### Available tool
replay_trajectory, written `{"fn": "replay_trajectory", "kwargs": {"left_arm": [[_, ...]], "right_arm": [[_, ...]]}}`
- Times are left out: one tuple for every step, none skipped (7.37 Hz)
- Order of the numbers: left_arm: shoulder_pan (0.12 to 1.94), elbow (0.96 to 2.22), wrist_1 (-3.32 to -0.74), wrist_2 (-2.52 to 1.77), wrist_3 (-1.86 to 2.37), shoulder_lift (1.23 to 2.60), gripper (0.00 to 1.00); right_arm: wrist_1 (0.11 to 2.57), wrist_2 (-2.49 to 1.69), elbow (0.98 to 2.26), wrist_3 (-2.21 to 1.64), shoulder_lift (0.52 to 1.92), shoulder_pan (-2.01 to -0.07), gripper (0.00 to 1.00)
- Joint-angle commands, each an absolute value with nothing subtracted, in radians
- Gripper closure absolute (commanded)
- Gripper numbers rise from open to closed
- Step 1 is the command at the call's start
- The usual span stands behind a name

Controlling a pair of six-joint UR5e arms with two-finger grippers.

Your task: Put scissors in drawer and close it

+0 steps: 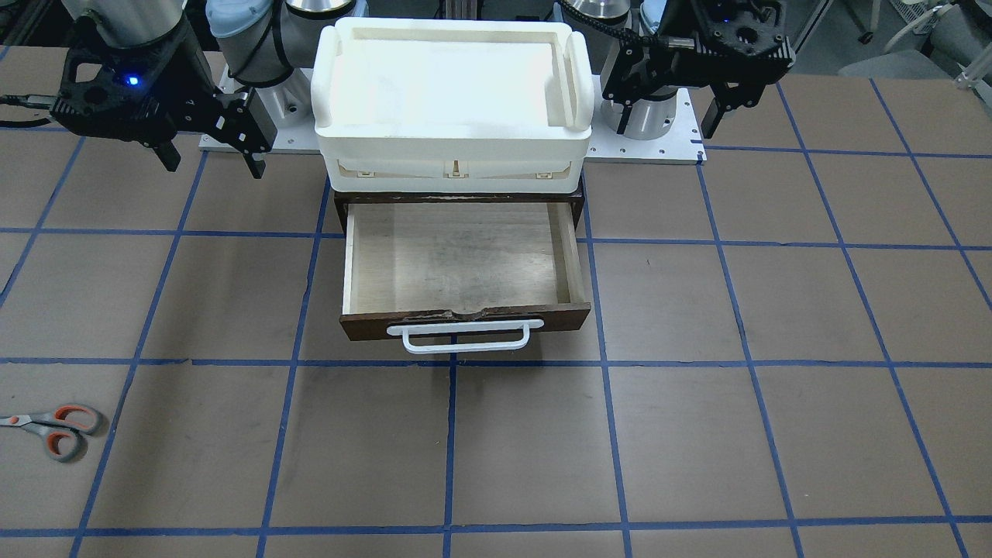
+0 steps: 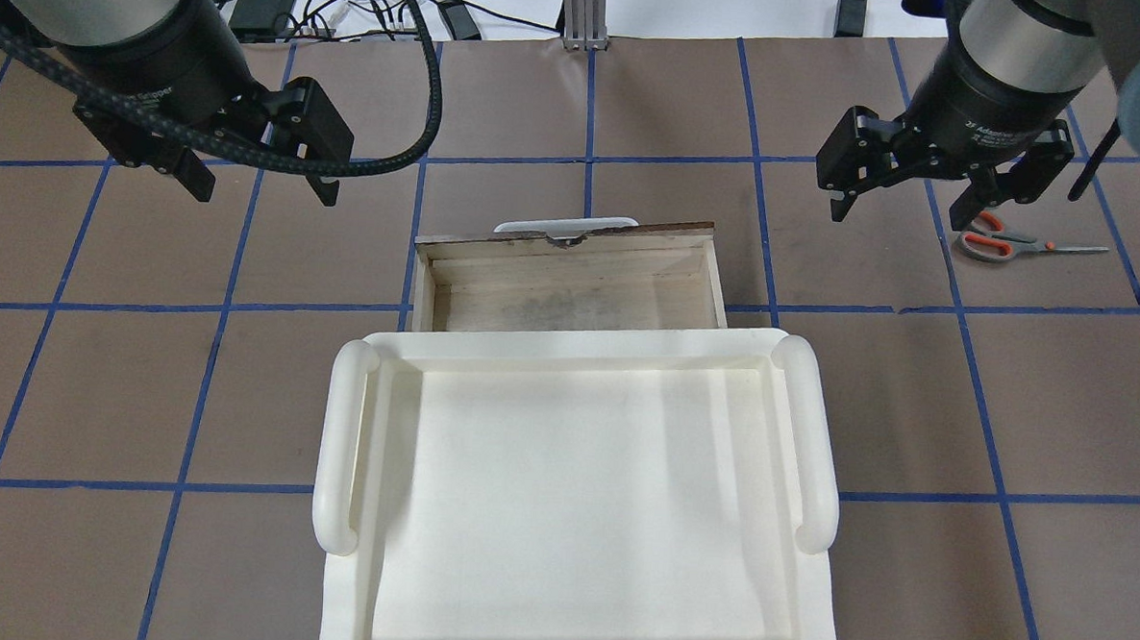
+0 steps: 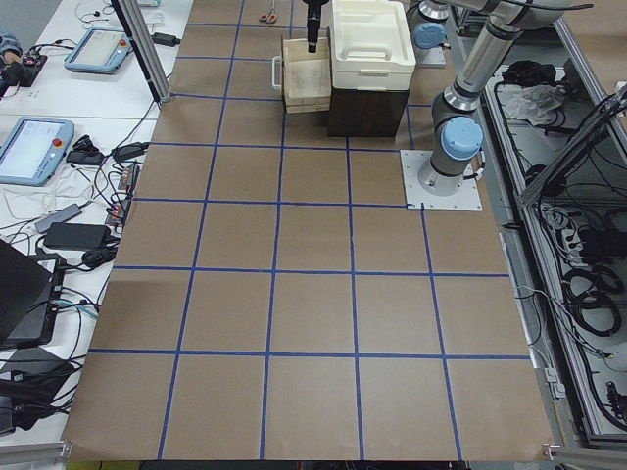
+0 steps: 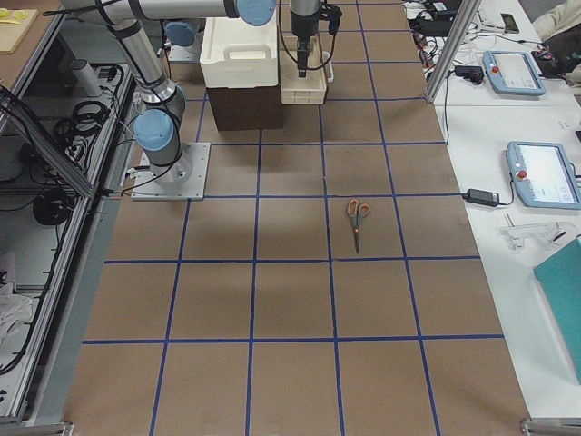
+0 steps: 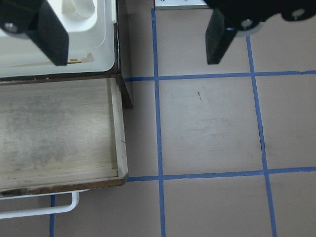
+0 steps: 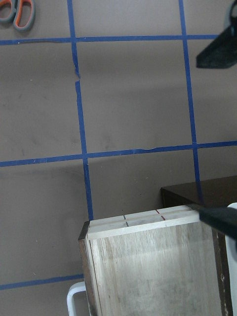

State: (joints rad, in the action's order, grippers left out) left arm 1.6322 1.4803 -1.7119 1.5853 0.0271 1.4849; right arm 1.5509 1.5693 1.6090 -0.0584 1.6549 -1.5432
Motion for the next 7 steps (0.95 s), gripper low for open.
{"fn": "replay_trajectory", "kwargs": {"left_arm": [[1.632, 1.48, -1.712, 1.586, 0.028, 1.485, 0.0], [1.632, 1.48, -1.712, 1.586, 0.028, 1.485, 0.0], [1.632, 1.48, -1.712, 1.586, 0.028, 1.485, 0.0], [1.632, 1.48, -1.712, 1.586, 0.028, 1.485, 0.0], [1.632, 1.48, -1.712, 1.586, 0.028, 1.485, 0.0], [1.632, 1.48, -1.712, 1.586, 0.028, 1.485, 0.0], [1.632, 1.48, -1.712, 1.586, 0.028, 1.485, 0.0]], "right_arm": [[1.555, 1.616, 1.612, -0.058, 1.652, -1.543, 0.0], [1.56, 1.612, 1.611, -0.058, 1.657, -1.545, 0.0], [1.56, 1.615, 1.612, -0.06, 1.651, -1.545, 0.0], [1.568, 1.617, 1.612, -0.058, 1.652, -1.543, 0.0], [1.571, 1.609, 1.618, -0.06, 1.649, -1.543, 0.0], [1.572, 1.606, 1.618, -0.046, 1.648, -1.543, 0.0], [1.569, 1.6, 1.618, -0.04, 1.646, -1.543, 0.0]]}}
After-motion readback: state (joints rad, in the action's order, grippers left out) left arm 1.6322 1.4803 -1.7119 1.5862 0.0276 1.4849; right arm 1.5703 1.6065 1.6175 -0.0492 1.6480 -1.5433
